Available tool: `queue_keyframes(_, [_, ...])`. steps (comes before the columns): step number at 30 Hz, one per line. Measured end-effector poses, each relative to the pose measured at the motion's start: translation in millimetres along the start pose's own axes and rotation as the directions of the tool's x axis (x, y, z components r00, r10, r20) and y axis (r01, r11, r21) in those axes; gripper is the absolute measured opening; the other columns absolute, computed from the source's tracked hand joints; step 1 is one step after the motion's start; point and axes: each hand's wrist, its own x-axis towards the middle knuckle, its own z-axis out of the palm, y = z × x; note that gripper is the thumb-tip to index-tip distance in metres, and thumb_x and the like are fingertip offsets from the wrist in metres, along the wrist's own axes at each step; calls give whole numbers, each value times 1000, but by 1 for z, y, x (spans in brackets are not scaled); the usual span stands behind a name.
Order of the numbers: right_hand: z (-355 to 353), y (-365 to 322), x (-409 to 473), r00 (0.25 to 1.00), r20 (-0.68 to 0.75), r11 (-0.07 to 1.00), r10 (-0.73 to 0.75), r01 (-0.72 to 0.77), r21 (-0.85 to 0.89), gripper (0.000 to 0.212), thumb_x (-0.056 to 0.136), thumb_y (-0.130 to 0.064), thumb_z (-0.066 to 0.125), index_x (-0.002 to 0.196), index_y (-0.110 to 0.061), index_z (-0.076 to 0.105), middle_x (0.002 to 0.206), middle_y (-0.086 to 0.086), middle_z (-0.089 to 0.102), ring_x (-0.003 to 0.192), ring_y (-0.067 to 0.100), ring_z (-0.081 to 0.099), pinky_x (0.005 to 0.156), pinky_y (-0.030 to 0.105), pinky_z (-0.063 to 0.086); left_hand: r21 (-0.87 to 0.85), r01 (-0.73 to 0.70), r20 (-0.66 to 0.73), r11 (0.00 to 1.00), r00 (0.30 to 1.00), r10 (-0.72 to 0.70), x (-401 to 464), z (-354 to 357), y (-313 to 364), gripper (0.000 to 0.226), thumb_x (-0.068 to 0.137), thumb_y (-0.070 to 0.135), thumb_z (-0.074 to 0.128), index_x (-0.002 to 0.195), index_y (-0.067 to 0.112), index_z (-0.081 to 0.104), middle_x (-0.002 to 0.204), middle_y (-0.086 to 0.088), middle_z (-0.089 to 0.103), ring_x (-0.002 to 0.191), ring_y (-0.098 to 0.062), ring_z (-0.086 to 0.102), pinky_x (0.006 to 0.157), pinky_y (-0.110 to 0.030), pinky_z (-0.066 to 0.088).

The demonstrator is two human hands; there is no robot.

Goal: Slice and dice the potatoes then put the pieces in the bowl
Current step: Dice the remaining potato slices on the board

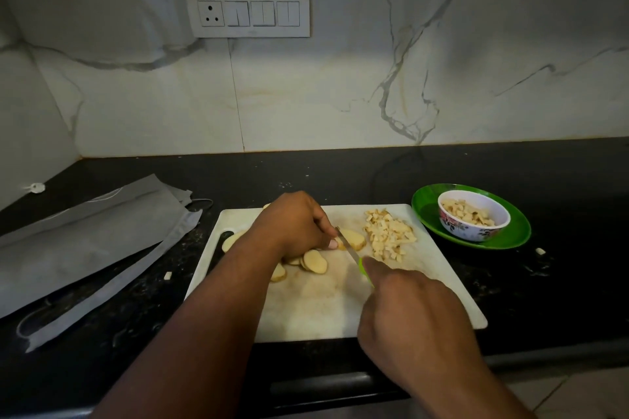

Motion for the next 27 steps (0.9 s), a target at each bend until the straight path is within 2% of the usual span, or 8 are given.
queue_keyframes(3, [-13,3,-20,999,48,1000,16,-16,14,62,93,-40,43,153,-40,24,117,-10,63,106,12,62,84,26,48,-2,1,-7,1000,1000,-1,2,1,-2,11,80,29,90,87,33,83,90,19,76,90,-3,68,93,-34,59])
queue_keyframes(6, [-30,5,-30,998,53,999,31,-32,27,62,92,-44,42,152,-46,25,124,-14,61,113,10,60,92,24,48,0,6,-6,1000,1000,-6,3,1,-2,10,79,29,91,85,32,83,88,17,76,88,-5,69,92,-35,60])
queue_keyframes(11, [-26,1,0,995,-98,1000,15,-17,-13,53,89,-38,46,142,-35,44,111,-8,67,97,14,64,76,27,49,-1,20,-18,1000,1000,-20,0,-1,1,9,78,29,91,82,29,83,85,14,76,86,-7,69,88,-32,59])
queue_keyframes(15, [-5,-8,23,998,-68,1000,6,-5,13,45,89,-31,49,133,-31,54,108,-5,67,94,16,63,72,27,45,-2,33,-20,999,999,-33,-1,0,1,9,79,28,90,84,29,83,84,13,76,85,-7,70,86,-31,60])
queue_keyframes(20, [-1,1,-3,1000,5,1000,3,-3,24,58,92,-36,44,150,-36,35,109,-7,66,97,13,63,78,26,47,-6,21,-24,1000,999,-21,2,-1,-2,11,75,31,93,82,30,84,81,16,76,83,-4,70,85,-29,59])
queue_keyframes(23, [-14,2,-22,998,54,999,28,-30,36,61,93,-43,41,152,-44,23,118,-12,62,108,10,61,88,24,48,-9,13,-24,1000,1000,-13,2,0,-2,12,74,31,93,81,32,83,80,17,76,83,-3,70,84,-29,60])
queue_keyframes(25, [-24,3,-27,997,67,998,39,-41,38,61,93,-46,40,151,-47,22,124,-15,61,114,9,59,92,24,47,0,7,-20,1000,1000,-7,2,-2,-3,12,76,31,92,84,32,84,83,18,76,84,-3,69,85,-29,59])
queue_keyframes(27, [-30,2,-24,999,33,999,34,-35,26,58,92,-44,40,149,-45,28,120,-13,63,109,10,61,90,25,49,12,-9,-9,1000,1000,9,1,-3,-4,12,79,29,90,87,33,83,86,18,76,86,-2,68,86,-27,57])
